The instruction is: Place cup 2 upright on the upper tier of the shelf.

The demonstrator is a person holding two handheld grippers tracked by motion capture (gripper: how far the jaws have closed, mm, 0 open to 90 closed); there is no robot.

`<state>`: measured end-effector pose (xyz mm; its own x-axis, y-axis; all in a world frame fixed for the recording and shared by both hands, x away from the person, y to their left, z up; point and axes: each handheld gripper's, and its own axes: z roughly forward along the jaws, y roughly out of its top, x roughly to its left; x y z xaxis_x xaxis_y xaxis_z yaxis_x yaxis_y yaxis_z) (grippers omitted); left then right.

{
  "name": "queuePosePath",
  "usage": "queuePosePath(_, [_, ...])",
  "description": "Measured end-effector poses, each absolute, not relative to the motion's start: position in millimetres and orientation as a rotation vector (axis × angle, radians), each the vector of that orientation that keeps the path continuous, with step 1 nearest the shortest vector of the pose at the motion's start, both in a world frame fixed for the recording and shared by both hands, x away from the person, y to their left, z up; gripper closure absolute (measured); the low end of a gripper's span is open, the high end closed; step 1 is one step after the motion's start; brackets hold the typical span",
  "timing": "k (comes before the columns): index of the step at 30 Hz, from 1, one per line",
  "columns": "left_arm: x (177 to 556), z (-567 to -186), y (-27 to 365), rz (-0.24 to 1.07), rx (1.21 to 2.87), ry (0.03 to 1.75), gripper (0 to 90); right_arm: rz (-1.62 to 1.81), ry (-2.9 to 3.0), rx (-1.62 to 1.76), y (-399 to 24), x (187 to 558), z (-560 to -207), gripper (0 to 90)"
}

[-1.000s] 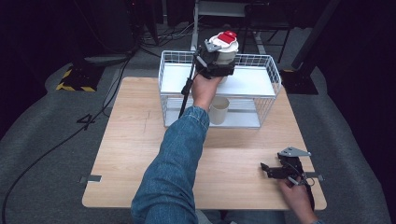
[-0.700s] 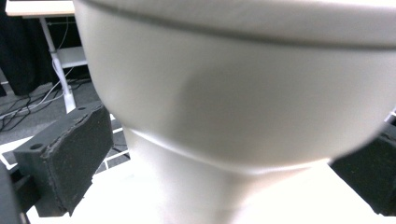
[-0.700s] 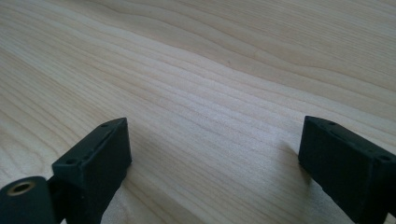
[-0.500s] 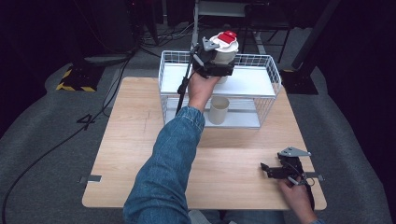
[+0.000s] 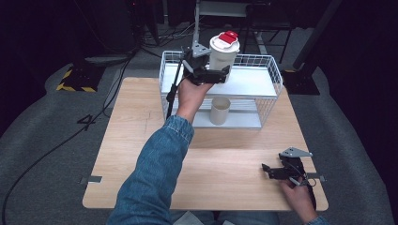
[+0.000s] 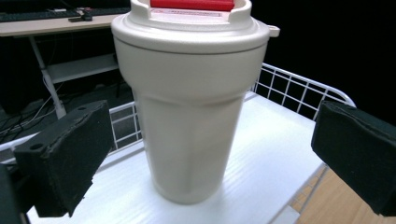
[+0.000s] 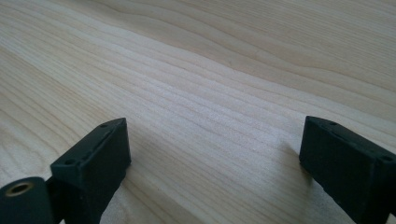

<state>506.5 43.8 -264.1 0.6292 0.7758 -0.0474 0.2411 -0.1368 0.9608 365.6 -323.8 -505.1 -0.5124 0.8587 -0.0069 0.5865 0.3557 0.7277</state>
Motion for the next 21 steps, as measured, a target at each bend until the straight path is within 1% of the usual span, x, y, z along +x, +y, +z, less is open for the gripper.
queuePosePath(10, [470.1, -266.2, 72.1, 0.561, 1.685, 0.829, 0.0, 0.964, 2.247, 1.251, -324.7, 366.4, -505.2, 9.1])
queuePosePath(17, [443.7, -270.0, 88.4, 0.584, 1.700, 0.814, 0.0, 0.964, 2.247, 1.251, -324.7, 366.4, -505.2, 9.1])
queuePosePath(21, [431.3, -273.6, 96.7, 0.567, 1.710, 0.811, 0.0, 0.965, 2.247, 1.251, -324.7, 366.4, -505.2, 9.1])
